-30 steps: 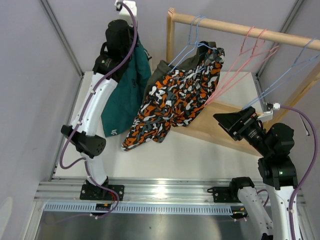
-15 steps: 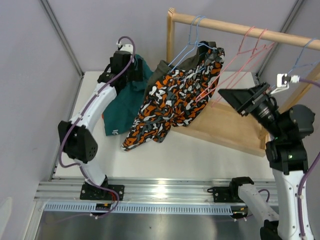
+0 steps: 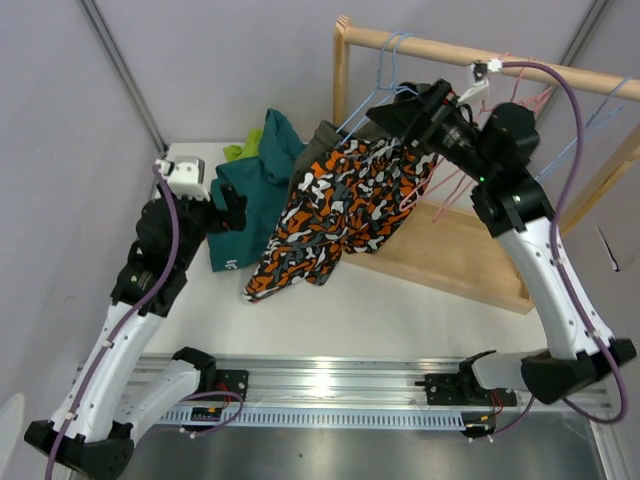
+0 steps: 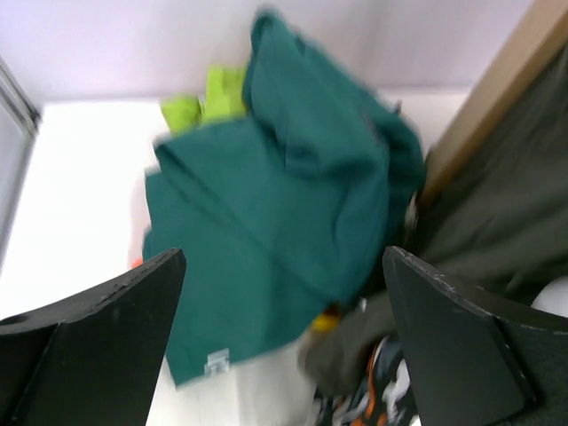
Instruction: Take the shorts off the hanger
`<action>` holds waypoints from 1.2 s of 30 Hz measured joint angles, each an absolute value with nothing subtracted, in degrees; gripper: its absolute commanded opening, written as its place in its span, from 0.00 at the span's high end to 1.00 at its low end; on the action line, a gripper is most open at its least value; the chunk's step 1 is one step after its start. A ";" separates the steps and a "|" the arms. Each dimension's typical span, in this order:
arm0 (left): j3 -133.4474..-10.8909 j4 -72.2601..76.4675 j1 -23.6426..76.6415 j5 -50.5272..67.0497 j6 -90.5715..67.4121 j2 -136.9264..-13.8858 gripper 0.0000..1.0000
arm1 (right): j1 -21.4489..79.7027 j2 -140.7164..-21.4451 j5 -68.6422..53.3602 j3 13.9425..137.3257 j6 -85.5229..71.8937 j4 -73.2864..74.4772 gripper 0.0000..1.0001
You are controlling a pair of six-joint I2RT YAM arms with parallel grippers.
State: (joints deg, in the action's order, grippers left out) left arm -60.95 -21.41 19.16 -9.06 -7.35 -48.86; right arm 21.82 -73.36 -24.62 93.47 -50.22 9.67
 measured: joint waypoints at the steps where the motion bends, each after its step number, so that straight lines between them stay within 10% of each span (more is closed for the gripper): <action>1: -58.41 -20.95 19.18 -8.73 -7.33 -47.48 0.01 | 22.41 -75.77 -23.40 94.70 -49.19 10.26 0.12; 10: -45.43 -21.71 19.22 -6.61 -7.55 -42.26 0.01 | 24.05 -84.60 -16.71 97.97 -44.75 11.38 0.24; 22: -45.43 -20.93 19.22 -5.91 -7.57 -42.22 0.01 | 25.47 -85.17 -12.88 96.71 -45.39 7.16 0.71; 26: -45.43 -20.86 19.22 -5.91 -7.57 -42.22 0.01 | 25.65 -85.14 -12.91 96.18 -46.46 6.44 1.00; 36: -46.39 -21.87 21.76 -6.74 -7.60 -42.26 0.01 | 25.71 -82.30 -11.66 94.06 -46.94 7.62 1.00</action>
State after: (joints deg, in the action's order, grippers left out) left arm -46.39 -21.87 21.76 -6.74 -7.60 -42.26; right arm 25.71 -82.30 -11.66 94.06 -46.94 7.62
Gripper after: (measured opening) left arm 0.993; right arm 0.044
